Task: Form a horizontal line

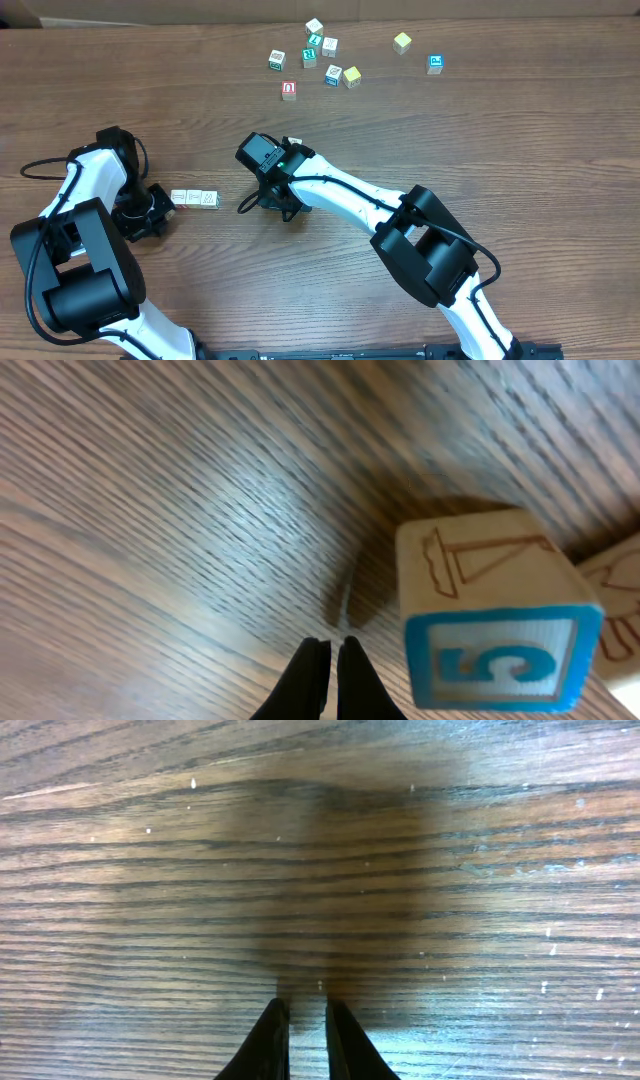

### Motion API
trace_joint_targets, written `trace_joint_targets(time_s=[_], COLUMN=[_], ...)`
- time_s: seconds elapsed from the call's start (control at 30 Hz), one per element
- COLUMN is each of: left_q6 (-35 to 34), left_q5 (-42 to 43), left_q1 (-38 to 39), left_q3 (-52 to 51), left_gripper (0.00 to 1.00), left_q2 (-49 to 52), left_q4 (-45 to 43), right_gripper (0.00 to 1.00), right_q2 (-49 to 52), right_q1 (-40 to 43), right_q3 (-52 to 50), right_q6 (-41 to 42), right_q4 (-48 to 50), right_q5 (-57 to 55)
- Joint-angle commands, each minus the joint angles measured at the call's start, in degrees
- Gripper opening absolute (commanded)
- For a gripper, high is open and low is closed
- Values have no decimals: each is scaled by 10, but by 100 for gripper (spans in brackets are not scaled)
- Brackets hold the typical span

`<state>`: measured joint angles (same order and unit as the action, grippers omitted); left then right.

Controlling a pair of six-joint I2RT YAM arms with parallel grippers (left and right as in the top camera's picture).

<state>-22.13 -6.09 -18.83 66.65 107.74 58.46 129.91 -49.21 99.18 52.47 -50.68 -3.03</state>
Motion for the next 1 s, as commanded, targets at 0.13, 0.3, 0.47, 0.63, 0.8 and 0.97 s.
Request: trace_joint_targets(time_s=[0.13,0.3,0.47,0.63,0.8,0.97], left_q6=[-7,-17,-23,25,24,24], left_q5=[-33,-33,15,130,136,120], left_q1=[1,1,1,2,2,1], left_q3=[-1,-1,-1,-1,-1,-1], left_gripper=[4,4,4,4,4,4], left_q2=[-10,-10,-10,-10,-10,-10], left_q4=[-24,29,89,-5,-35,-24], right_gripper=[12,12,12,12,12,12], right_q2=[12,12,12,12,12,12], right_q1=[4,4,4,4,4,4], right_q3=[-9,-9,-9,-9,-9,-9], right_q6=[-3,-3,-3,-3,-3,-3], right_q4=[-9,-11,-11,-11,-11,-11], right_q5=[-21,-21,-21,-21,-21,-21])
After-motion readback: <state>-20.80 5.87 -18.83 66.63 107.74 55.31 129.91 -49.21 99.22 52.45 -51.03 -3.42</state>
